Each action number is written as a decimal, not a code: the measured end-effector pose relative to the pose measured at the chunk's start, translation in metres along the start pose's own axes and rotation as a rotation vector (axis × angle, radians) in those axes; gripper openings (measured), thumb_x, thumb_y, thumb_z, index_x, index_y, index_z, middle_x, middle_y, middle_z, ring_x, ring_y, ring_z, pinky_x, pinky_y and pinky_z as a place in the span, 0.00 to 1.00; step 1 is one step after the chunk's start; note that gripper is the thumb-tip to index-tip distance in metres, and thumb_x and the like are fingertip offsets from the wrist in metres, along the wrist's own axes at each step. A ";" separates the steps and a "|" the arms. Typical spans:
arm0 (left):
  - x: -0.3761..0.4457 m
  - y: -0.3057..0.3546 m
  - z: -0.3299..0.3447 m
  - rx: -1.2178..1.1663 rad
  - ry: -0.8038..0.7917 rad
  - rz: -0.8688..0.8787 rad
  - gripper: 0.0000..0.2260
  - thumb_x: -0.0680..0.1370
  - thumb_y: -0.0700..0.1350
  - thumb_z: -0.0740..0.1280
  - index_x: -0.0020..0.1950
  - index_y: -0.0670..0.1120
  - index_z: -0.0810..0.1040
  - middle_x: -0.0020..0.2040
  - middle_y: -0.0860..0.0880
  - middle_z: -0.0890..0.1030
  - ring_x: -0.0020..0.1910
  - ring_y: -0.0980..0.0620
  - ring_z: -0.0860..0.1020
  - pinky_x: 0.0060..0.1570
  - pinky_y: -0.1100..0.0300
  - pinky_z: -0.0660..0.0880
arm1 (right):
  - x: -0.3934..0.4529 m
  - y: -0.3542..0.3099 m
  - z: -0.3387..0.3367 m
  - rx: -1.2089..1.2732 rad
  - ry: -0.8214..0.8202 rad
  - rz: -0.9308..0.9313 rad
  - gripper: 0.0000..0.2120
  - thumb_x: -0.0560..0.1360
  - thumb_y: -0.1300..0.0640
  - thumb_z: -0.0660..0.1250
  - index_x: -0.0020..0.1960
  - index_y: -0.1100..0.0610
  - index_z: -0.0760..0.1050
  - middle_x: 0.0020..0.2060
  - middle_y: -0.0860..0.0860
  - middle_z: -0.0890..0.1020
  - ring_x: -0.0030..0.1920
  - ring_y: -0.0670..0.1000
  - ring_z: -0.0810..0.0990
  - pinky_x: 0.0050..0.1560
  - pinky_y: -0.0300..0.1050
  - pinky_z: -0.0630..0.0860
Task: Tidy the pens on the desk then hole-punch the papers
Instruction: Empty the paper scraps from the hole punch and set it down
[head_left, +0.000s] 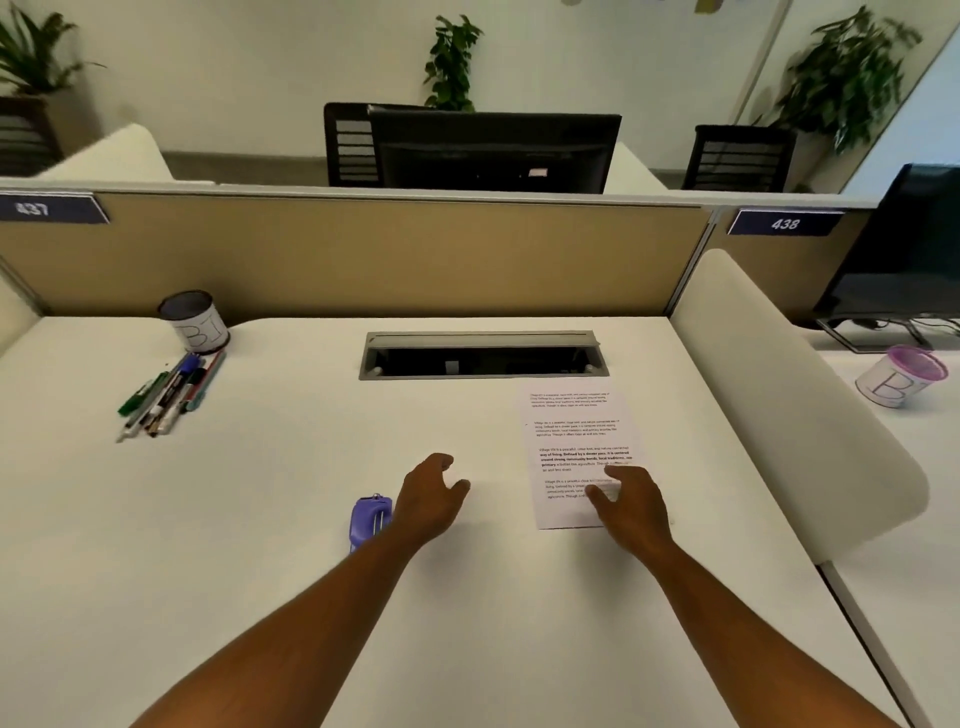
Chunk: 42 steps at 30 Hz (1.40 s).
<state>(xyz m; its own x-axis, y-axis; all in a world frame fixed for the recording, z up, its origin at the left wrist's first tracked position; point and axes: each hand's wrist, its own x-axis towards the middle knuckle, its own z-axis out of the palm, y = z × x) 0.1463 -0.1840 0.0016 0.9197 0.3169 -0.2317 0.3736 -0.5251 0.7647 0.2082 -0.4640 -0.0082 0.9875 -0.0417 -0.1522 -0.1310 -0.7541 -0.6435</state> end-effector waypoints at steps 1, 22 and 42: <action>-0.007 -0.008 -0.006 0.009 0.019 -0.005 0.22 0.79 0.46 0.69 0.72 0.44 0.71 0.70 0.47 0.75 0.69 0.48 0.73 0.67 0.58 0.67 | -0.007 -0.004 0.006 0.002 -0.007 -0.012 0.24 0.75 0.52 0.75 0.68 0.60 0.76 0.67 0.57 0.77 0.69 0.59 0.74 0.70 0.53 0.71; -0.047 -0.198 -0.141 0.361 0.018 0.017 0.31 0.83 0.55 0.59 0.80 0.43 0.54 0.82 0.46 0.53 0.81 0.47 0.49 0.78 0.53 0.48 | -0.119 -0.147 0.165 -0.014 -0.319 -0.213 0.25 0.78 0.46 0.70 0.72 0.53 0.71 0.69 0.51 0.74 0.66 0.51 0.76 0.66 0.44 0.73; -0.013 -0.258 -0.160 0.608 0.154 0.274 0.33 0.81 0.64 0.51 0.82 0.49 0.52 0.83 0.52 0.49 0.81 0.52 0.45 0.79 0.49 0.51 | -0.132 -0.189 0.251 -0.040 0.112 -0.024 0.23 0.76 0.38 0.68 0.70 0.42 0.74 0.59 0.47 0.75 0.59 0.51 0.75 0.60 0.51 0.73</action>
<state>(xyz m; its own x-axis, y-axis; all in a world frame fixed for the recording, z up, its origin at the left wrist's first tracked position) 0.0191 0.0738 -0.0966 0.9800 0.1939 0.0447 0.1720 -0.9384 0.2998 0.0809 -0.1512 -0.0551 0.9942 -0.0949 -0.0506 -0.1059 -0.7810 -0.6155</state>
